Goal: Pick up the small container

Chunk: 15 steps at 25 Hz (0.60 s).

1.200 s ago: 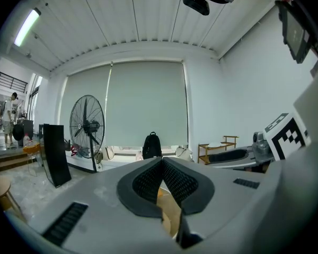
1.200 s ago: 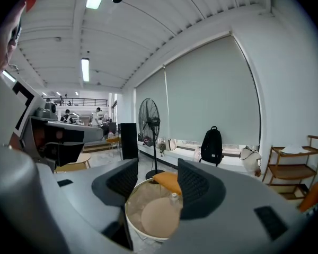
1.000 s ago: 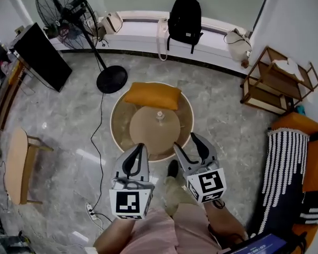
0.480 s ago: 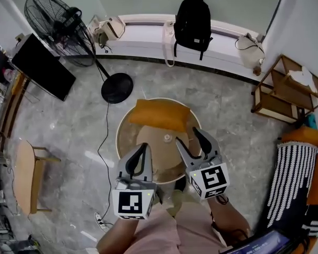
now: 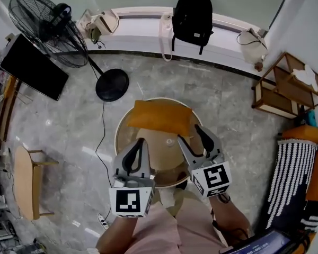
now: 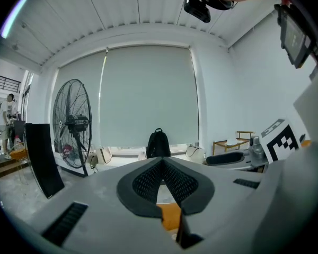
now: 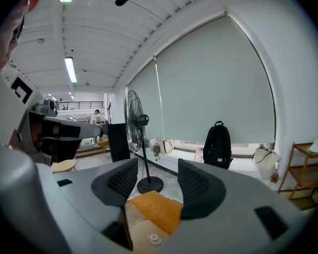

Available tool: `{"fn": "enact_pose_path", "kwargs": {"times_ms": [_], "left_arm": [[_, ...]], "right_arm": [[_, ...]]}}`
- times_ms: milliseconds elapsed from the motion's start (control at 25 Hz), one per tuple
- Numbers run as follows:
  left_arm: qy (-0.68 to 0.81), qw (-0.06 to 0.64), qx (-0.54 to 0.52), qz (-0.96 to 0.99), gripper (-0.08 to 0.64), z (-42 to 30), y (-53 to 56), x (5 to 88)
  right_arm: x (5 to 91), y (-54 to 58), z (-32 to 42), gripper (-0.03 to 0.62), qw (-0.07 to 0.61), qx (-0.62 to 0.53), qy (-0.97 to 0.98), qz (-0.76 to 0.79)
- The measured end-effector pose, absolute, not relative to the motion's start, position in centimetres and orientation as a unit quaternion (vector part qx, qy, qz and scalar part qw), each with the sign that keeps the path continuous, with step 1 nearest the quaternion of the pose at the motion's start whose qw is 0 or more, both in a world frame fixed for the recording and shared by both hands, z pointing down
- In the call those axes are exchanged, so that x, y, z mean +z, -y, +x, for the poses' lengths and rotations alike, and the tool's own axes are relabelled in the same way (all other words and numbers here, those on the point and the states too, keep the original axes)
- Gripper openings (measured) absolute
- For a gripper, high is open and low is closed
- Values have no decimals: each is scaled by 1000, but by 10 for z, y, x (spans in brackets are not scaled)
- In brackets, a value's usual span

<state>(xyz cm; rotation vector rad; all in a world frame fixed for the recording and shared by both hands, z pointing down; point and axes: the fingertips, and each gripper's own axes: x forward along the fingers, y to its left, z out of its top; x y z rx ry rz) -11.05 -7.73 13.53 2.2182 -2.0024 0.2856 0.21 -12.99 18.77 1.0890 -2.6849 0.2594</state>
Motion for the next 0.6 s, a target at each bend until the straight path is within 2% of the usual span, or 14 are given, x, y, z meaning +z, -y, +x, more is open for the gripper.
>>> {"fn": "enact_pose_path", "kwargs": {"times_ms": [440,600], "left_arm": [[618,136,120,765,12,-130,124,211],[599,154,138,774,12,-127,134,247]], "right_arm": [[267,159,-21,244,163,117,896,396],[298,164,-27,246,162,122,893,401]]}}
